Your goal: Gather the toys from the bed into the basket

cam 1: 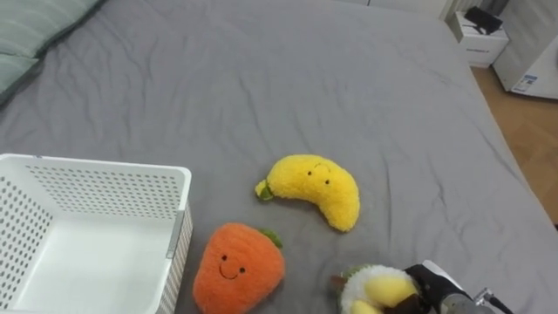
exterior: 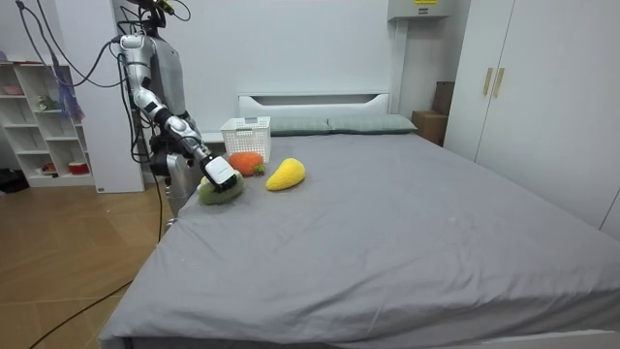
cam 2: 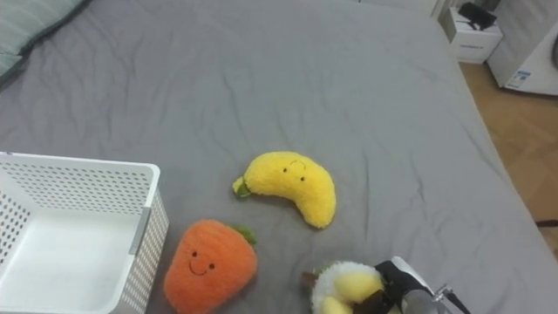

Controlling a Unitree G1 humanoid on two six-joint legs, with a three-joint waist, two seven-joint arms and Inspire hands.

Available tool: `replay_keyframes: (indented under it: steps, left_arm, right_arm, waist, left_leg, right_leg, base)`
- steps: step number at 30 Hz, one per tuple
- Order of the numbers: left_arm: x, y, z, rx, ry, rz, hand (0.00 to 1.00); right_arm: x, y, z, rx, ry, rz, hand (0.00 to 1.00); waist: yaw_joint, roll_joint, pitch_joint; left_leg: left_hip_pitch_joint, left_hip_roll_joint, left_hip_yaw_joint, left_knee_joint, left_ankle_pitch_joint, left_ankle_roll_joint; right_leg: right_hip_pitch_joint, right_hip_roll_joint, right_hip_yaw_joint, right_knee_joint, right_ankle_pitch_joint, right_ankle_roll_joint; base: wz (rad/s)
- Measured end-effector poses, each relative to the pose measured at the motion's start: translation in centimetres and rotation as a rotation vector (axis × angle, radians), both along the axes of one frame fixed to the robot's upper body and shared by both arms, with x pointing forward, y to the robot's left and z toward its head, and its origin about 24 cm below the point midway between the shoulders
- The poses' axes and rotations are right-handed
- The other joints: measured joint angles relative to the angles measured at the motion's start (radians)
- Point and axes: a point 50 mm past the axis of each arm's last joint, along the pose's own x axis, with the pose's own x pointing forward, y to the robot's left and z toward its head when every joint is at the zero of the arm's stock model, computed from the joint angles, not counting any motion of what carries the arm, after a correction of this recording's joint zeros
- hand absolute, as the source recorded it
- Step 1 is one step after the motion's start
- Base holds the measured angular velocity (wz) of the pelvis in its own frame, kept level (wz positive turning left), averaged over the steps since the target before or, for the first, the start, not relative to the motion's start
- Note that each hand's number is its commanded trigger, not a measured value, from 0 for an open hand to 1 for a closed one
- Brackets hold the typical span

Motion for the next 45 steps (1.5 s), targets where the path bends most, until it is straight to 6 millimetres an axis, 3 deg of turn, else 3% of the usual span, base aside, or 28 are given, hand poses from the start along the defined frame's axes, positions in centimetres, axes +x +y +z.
replay_keyframes:
  steps: [4,11,15,18,25,29,32,37,41,45]
  left_arm:
    - [-0.1,0.1,0.0,-0.001,0.003,0.008,0.0]
    - [-0.1,0.6,0.0,0.008,0.019,-0.008,0.0]
    - [0.0,0.6,0.0,0.004,0.014,-0.005,0.0]
    - [0.0,0.5,0.0,0.006,0.015,-0.012,0.0]
    - [0.5,0.3,0.1,-0.001,0.004,-0.024,0.0]
    - [0.7,0.3,0.1,0.003,-0.001,-0.026,0.0]
    - [1.6,0.0,0.0,-0.003,-0.016,-0.032,0.0]
    - [2.4,-0.1,0.1,-0.004,-0.033,-0.04,0.0]
    - [3.0,0.1,0.2,0.007,-0.041,-0.06,0.0]
    - [2.7,0.1,0.2,0.012,-0.034,-0.057,0.0]
  right_arm:
    - [2.1,0.5,2.2,-0.003,-0.126,0.037,1.0]
    - [6.6,1.6,8.6,-0.018,-0.43,0.121,1.0]
    - [7.7,1.8,11.8,-0.026,-0.572,0.13,1.0]
    - [8.2,2.5,13.6,-0.026,-0.65,0.158,1.0]
    - [10.0,3.3,15.8,-0.045,-0.699,0.188,1.0]
    - [11.5,5.0,17.7,-0.052,-0.738,0.253,1.0]
    - [12.0,5.9,19.0,-0.034,-0.782,0.287,1.0]
    - [12.8,8.2,19.9,0.002,-0.803,0.365,1.0]
    - [13.4,9.6,20.6,0.035,-0.809,0.405,1.0]
    - [14.3,10.3,20.8,0.032,-0.796,0.415,1.0]
  waist:
    - [-0.012,-0.002,-0.0002]
    - [-0.029,-0.011,-0.0001]
    - [-0.028,-0.008,0.0009]
    - [-0.026,-0.005,0.0018]
    - [0.001,0.0,0.0012]
    - [0.011,0.0,0.0005]
    - [0.057,-0.002,0.0002]
    - [0.099,-0.011,0.0016]
    - [0.133,-0.028,0.0093]
    - [0.179,-0.039,0.0082]
  left_leg:
    - [0.0,0.0,0.001,0.001,0.0,0.0]
    - [0.0,0.0,0.001,0.009,0.0,0.0]
    - [0.005,0.0,0.001,0.008,0.0,0.0]
    - [0.005,0.0,-0.001,0.007,0.0,0.0]
    - [0.006,0.0,-0.001,0.007,0.0,0.0]
    - [-0.004,-0.001,-0.015,0.007,0.001,0.0]
    - [-0.003,-0.001,-0.018,0.005,0.002,-0.001]
    - [-0.016,-0.009,-0.06,0.008,0.006,0.0]
    - [-0.044,-0.021,-0.115,0.013,0.018,0.003]
    - [-0.065,-0.034,-0.158,0.03,0.021,0.006]
  right_leg:
    - [-0.005,-0.005,0.001,0.011,0.0,0.0]
    - [-0.004,-0.003,-0.002,0.012,0.0,0.0]
    - [-0.003,-0.001,0.0,0.013,0.0,0.0]
    - [-0.003,-0.001,-0.002,0.014,0.0,0.0]
    - [0.0,-0.001,-0.006,0.014,0.0,0.0]
    - [0.0,-0.003,-0.033,0.014,0.0,0.0]
    - [0.0,-0.003,-0.039,0.013,0.0,0.0]
    - [0.004,-0.009,-0.076,0.012,0.0,0.0]
    - [0.002,-0.02,-0.129,0.009,-0.001,0.002]
    - [0.016,-0.028,-0.184,-0.005,-0.001,0.002]
  base:
    - [0.0]
    - [0.0]
    - [-0.02]
    - [0.0]
    - [0.01]
    - [0.08]
    - [0.05]
    - [0.2]
    - [0.37]
    - [0.35]
